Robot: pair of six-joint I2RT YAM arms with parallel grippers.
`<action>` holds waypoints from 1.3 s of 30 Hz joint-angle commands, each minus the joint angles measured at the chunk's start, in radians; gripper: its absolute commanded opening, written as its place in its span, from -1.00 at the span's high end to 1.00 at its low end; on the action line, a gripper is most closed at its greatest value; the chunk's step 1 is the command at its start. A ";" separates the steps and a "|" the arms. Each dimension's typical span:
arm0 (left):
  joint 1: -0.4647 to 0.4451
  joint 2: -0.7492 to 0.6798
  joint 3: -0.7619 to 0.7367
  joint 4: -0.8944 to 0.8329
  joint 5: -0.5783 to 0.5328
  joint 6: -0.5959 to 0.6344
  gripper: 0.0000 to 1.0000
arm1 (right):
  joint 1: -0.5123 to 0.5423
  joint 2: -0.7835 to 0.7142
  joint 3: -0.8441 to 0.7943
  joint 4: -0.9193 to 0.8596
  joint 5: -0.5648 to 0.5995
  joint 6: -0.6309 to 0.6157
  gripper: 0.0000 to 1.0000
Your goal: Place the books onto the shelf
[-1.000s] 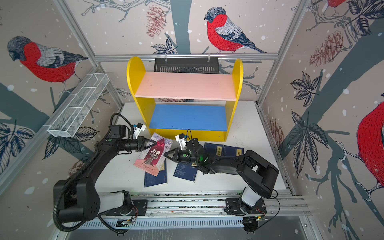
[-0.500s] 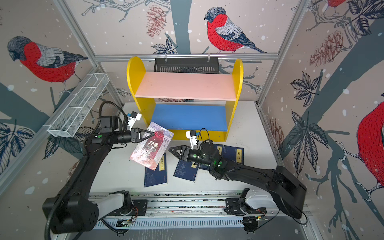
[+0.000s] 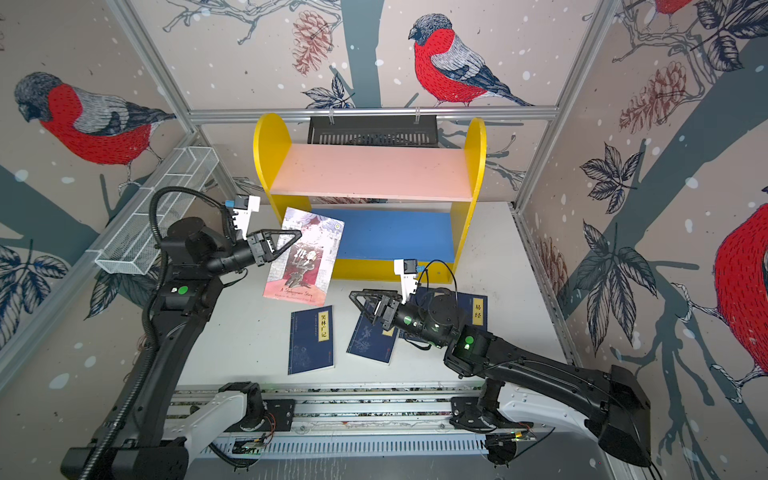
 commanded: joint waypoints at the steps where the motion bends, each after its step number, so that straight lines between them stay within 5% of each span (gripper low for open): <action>1: -0.001 -0.022 0.015 0.190 -0.107 -0.114 1.00 | 0.053 0.034 0.035 0.068 0.073 -0.058 -0.55; 10: -0.001 -0.043 0.068 0.107 -0.268 -0.130 1.00 | 0.144 0.175 0.121 0.146 0.241 -0.055 -0.55; 19: -0.003 -0.033 -0.063 0.394 -0.191 -0.328 1.00 | 0.189 0.366 0.195 0.301 0.261 -0.102 -0.57; 39: -0.003 -0.033 -0.157 0.575 -0.149 -0.643 1.00 | 0.109 0.605 0.210 0.822 0.205 -0.016 -0.57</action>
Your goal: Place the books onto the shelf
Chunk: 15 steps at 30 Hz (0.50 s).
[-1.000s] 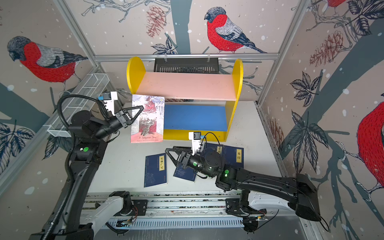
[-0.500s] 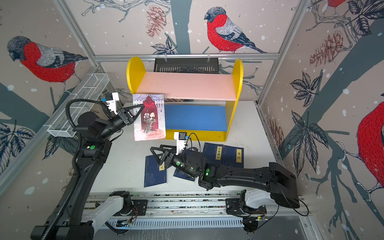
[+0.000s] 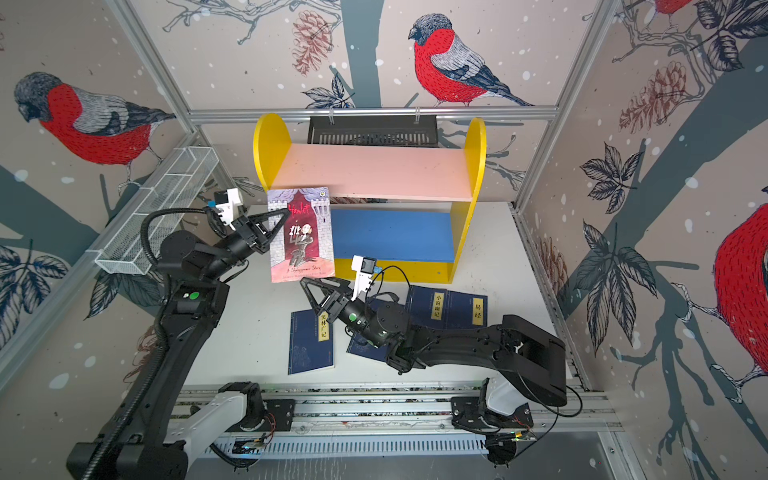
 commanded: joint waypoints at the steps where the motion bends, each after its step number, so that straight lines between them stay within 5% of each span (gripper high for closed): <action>1: 0.000 -0.021 -0.017 0.132 0.031 -0.085 1.00 | -0.014 0.035 0.021 0.142 -0.031 0.049 -0.55; 6: -0.001 -0.049 -0.040 0.111 0.021 -0.071 1.00 | -0.028 0.060 0.023 0.201 -0.048 0.074 -0.18; 13: -0.001 -0.067 -0.076 0.092 0.014 -0.058 1.00 | -0.057 0.091 0.037 0.224 -0.122 0.134 0.87; 15: -0.001 -0.072 -0.074 0.069 0.012 -0.036 1.00 | -0.061 0.086 0.030 0.220 -0.139 0.145 0.94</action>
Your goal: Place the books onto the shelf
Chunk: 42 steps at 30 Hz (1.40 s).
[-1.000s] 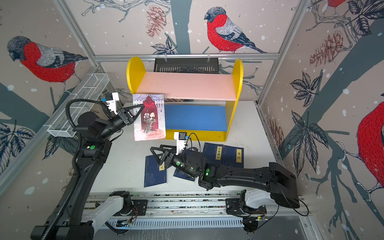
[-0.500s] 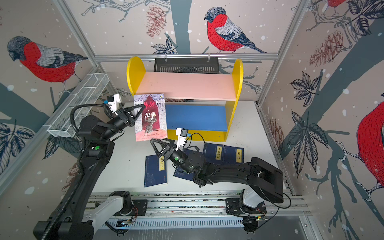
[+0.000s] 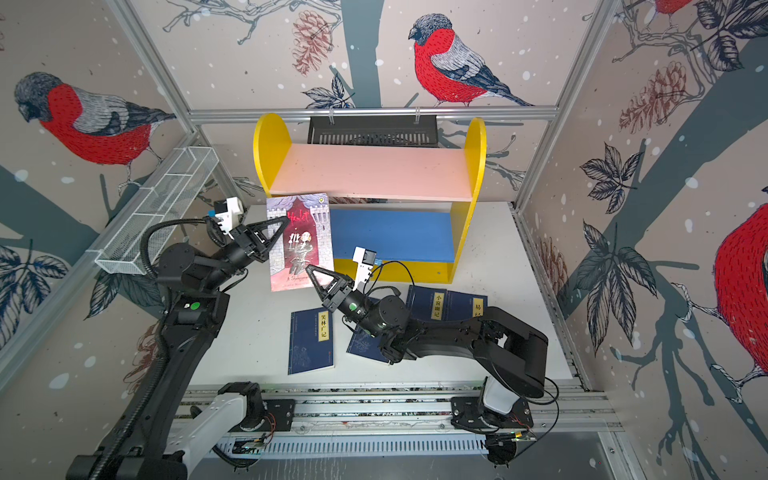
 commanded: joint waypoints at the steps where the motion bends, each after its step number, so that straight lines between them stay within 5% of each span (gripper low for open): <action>1: 0.000 -0.015 0.000 0.018 0.010 0.024 1.00 | -0.008 -0.008 -0.003 0.026 -0.061 0.026 0.96; 3: 0.000 -0.022 0.002 0.001 0.011 0.049 0.87 | -0.017 -0.028 -0.004 -0.022 -0.091 0.027 0.97; 7: 0.007 -0.035 0.016 -0.058 0.043 0.145 -0.08 | -0.045 -0.120 -0.013 -0.208 -0.156 -0.010 0.98; 11: 0.055 -0.019 0.023 -0.098 0.149 0.205 -0.45 | -0.129 -0.264 -0.012 -0.521 -0.316 -0.056 0.98; 16: 0.111 0.020 0.023 -0.074 0.328 0.236 -0.52 | -0.239 -0.486 -0.021 -0.901 -0.429 -0.168 0.99; 25: 0.111 0.006 0.097 -0.069 0.449 0.363 -0.57 | -0.370 -0.663 0.110 -1.416 -0.692 -0.427 0.99; 42: 0.093 0.045 0.086 -0.040 0.664 0.455 -0.58 | -0.385 -0.676 0.154 -1.474 -0.889 -0.498 0.98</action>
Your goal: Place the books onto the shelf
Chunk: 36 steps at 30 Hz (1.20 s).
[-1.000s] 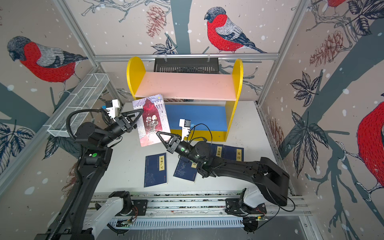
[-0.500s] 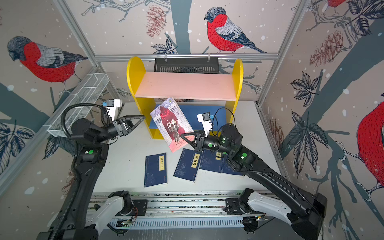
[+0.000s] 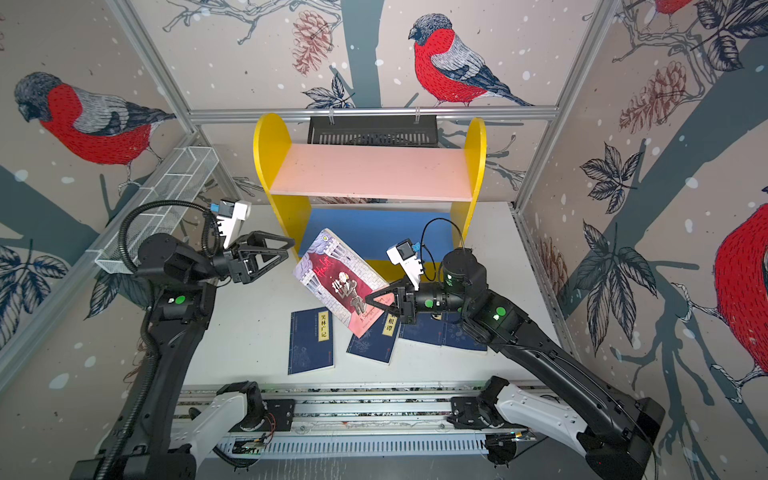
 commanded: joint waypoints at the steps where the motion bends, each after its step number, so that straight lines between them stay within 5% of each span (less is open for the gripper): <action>1: -0.008 0.019 -0.024 0.035 0.064 0.014 -0.56 | 0.003 0.016 0.021 0.031 -0.060 -0.025 0.98; 13: -0.106 0.016 -0.097 0.144 0.106 -0.066 -0.27 | 0.034 0.128 0.098 0.001 -0.099 -0.084 0.99; 18: -0.106 0.023 -0.100 0.142 0.109 -0.078 0.28 | 0.035 0.171 0.137 -0.066 -0.091 -0.130 0.98; 21: -0.107 0.022 -0.106 0.141 0.111 -0.080 0.86 | 0.025 0.204 0.170 -0.099 -0.081 -0.159 0.95; 22: -0.107 0.022 -0.110 0.140 0.106 -0.080 1.00 | 0.019 0.215 0.178 -0.098 -0.080 -0.163 0.84; 26: -0.107 0.017 -0.111 0.145 0.050 -0.087 1.00 | -0.027 0.241 0.191 -0.059 -0.056 -0.136 0.00; 28: -0.106 0.021 -0.093 0.140 0.011 -0.090 1.00 | -0.060 0.234 0.175 -0.012 -0.038 -0.095 -0.23; 36: -0.100 0.061 0.004 0.045 -0.153 -0.096 1.00 | -0.126 0.107 0.014 0.298 -0.005 0.128 -0.53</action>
